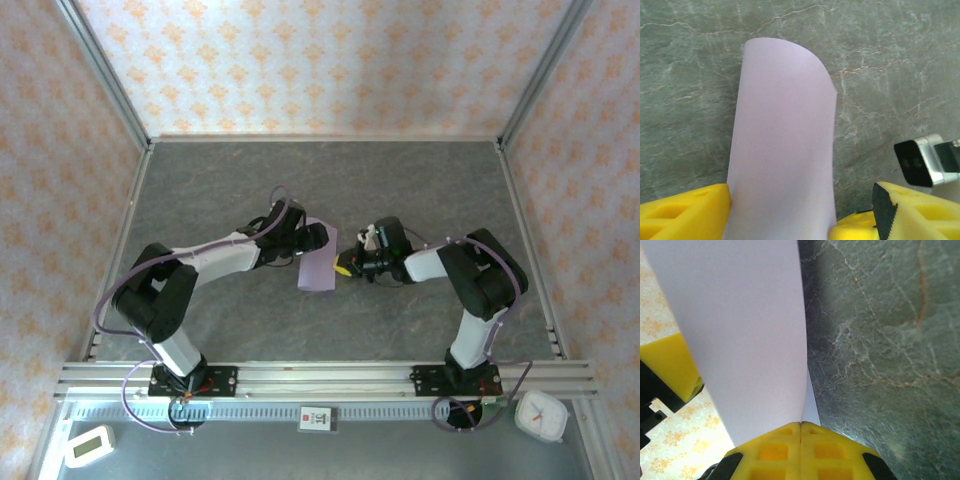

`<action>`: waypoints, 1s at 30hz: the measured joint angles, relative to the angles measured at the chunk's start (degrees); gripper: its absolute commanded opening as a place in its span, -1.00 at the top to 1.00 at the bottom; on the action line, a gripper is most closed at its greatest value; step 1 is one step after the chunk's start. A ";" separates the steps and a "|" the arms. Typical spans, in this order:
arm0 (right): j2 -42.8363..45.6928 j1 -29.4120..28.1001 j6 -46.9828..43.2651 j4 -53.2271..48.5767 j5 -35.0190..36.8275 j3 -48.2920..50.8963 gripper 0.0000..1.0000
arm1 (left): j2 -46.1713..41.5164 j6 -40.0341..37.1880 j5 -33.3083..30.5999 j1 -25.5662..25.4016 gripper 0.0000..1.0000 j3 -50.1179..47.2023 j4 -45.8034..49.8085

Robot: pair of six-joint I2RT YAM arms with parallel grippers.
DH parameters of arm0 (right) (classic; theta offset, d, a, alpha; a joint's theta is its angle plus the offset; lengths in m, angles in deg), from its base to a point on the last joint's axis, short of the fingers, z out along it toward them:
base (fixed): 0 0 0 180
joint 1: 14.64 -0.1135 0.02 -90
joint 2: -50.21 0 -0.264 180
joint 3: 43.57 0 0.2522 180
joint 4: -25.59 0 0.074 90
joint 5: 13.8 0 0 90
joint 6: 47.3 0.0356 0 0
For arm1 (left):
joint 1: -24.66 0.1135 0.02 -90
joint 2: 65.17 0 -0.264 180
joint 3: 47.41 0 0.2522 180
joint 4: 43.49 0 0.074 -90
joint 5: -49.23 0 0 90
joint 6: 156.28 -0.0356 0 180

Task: Fold a paper plane with a square sheet of paper (pick it up from the middle)

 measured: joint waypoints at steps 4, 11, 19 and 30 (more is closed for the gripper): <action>0.00 0.00 0.02 -0.13 -0.02 -0.02 1.00 | -0.20 -0.35 0.81 0.63 -0.54 -2.36 -0.07; -0.42 0.00 -0.02 -0.52 -0.07 -1.22 1.00 | -0.20 -0.74 1.73 1.07 -0.54 -5.20 -1.01; -2.14 -0.59 -0.20 -1.05 -0.09 -4.68 1.00 | -0.24 -0.74 2.73 1.18 -0.54 -7.28 -2.84; -3.61 -1.46 -0.81 -2.49 -0.07 -6.69 0.99 | -0.59 -0.90 3.04 3.08 -0.48 -7.76 -4.83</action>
